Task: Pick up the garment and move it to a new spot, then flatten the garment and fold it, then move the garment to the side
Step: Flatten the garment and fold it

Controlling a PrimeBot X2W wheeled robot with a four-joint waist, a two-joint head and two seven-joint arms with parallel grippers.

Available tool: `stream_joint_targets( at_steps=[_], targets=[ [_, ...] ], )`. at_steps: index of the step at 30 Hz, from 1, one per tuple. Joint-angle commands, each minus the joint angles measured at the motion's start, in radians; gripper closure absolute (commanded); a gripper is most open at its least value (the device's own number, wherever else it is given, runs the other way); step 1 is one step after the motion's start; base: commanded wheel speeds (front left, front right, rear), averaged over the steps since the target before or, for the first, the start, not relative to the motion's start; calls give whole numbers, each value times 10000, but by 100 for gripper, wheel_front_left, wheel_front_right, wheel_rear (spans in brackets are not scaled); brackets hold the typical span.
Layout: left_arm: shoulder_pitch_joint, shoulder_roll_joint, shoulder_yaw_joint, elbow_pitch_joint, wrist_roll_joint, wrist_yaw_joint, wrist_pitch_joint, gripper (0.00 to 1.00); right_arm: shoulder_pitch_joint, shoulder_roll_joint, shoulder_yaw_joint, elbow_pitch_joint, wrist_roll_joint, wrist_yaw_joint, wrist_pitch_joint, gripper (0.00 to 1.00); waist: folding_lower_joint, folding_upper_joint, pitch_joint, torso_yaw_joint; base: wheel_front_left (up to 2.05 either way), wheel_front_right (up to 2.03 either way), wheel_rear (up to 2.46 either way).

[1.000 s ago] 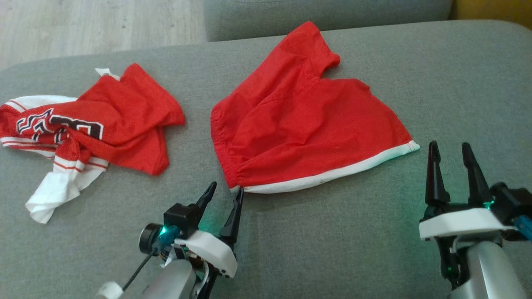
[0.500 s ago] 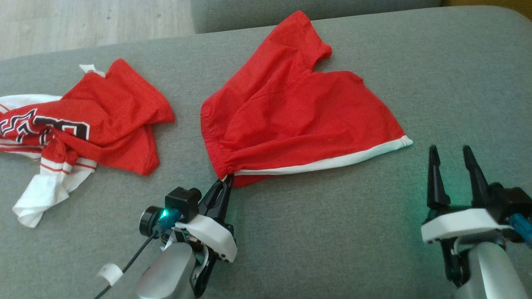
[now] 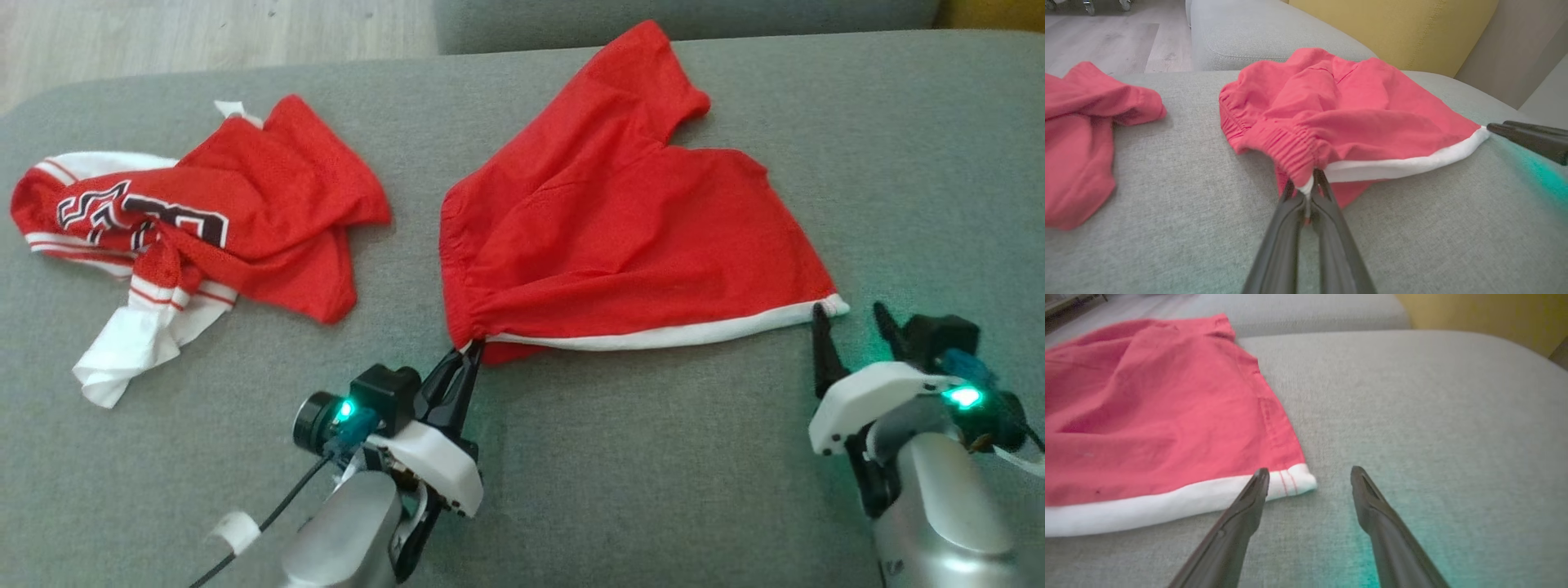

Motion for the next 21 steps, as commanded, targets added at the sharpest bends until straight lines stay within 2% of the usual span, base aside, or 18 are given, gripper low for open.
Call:
stream_joint_targets(
  at_steps=[1, 4, 11, 12, 13, 14, 21],
  targets=[
    [-510, 47, 125, -319, 11, 61, -153, 100, -473, -87, 367, 195, -152, 39, 252, 0, 0, 0, 69, 130, 0, 0, 0],
    [-610, 46, 35, -332, -38, 172, -146, 100, -720, -216, 638, 758, -227, 39, 557, 0, 0, 0, 94, 224, 0, 0, 0],
    [-719, 46, -135, -310, -126, 209, -148, 100, -1035, -430, 968, 1377, -273, 39, 387, 0, 0, 0, 113, 308, 0, 0, 0],
    [-726, 46, -143, -293, -141, 215, -148, 100, -1069, -453, 1011, 1468, -300, 39, 352, 18, 0, 0, 103, 309, 0, 0, 0],
    [-730, 46, -150, -272, -155, 220, -147, 100, -1102, -465, 1061, 1554, -323, 39, 315, 71, 0, 0, 90, 305, 0, 0, 0],
    [-732, 46, -158, -247, -166, 225, -144, 100, -1133, -469, 1124, 1624, -339, 39, 247, 100, 0, 0, 74, 296, 0, 0, 0],
    [-648, 183, -158, -65, -289, 232, -61, 100, -1236, -445, 1467, 1711, -190, 39, -492, 100, 0, 0, -273, 101, 0, 0, 0]
  ],
)
